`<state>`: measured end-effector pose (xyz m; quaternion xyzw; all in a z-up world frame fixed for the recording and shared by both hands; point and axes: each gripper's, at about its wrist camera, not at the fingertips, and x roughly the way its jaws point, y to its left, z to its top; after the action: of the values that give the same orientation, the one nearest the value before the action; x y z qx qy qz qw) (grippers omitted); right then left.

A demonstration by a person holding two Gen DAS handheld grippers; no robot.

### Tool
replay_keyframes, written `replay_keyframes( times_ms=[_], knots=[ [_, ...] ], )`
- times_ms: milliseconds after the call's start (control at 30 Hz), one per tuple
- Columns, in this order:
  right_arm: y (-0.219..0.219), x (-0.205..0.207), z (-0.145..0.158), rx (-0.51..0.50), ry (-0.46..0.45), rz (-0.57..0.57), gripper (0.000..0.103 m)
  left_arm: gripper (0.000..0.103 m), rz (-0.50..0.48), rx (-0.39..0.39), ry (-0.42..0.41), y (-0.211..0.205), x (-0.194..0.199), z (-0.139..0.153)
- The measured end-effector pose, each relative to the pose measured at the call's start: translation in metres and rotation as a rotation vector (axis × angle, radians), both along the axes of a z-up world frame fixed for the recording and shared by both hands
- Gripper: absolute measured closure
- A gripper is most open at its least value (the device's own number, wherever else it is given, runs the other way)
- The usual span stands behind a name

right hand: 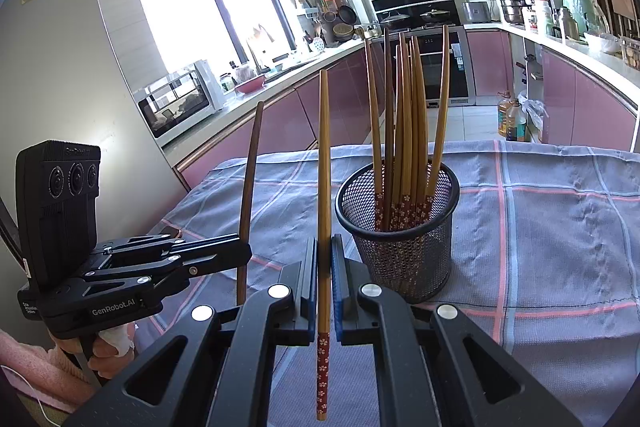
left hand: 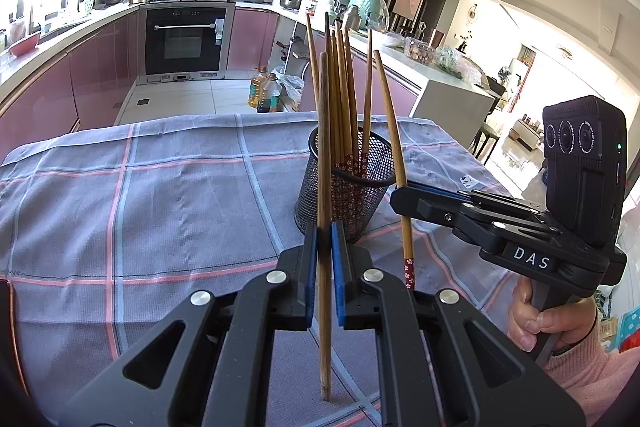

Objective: Organize utensils
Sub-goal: 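Move the held chopstick over the mesh cup with the right gripper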

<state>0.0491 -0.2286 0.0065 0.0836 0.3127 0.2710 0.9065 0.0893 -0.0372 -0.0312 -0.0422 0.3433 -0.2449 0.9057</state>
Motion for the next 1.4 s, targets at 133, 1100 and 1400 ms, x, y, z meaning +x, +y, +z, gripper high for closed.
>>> replay_keyframes(
  times_ms=[133, 1100, 1400],
  knots=[
    [-0.0001, 0.0002, 0.0001, -0.001, -0.001, 0.000, 0.097, 0.095, 0.000, 0.000, 0.000, 0.0003, 0.0003, -0.0002],
    [0.0031, 0.0043, 0.0063, 0.002, -0.016, -0.006, 0.097, 0.095, -0.007, -0.004, -0.019, -0.0002, 0.0036, 0.0061],
    [0.0025, 0.0044, 0.0069, 0.004, -0.024, -0.008, 0.097, 0.095, -0.013, -0.005, -0.027, 0.0000, 0.0073, 0.0065]
  ],
)
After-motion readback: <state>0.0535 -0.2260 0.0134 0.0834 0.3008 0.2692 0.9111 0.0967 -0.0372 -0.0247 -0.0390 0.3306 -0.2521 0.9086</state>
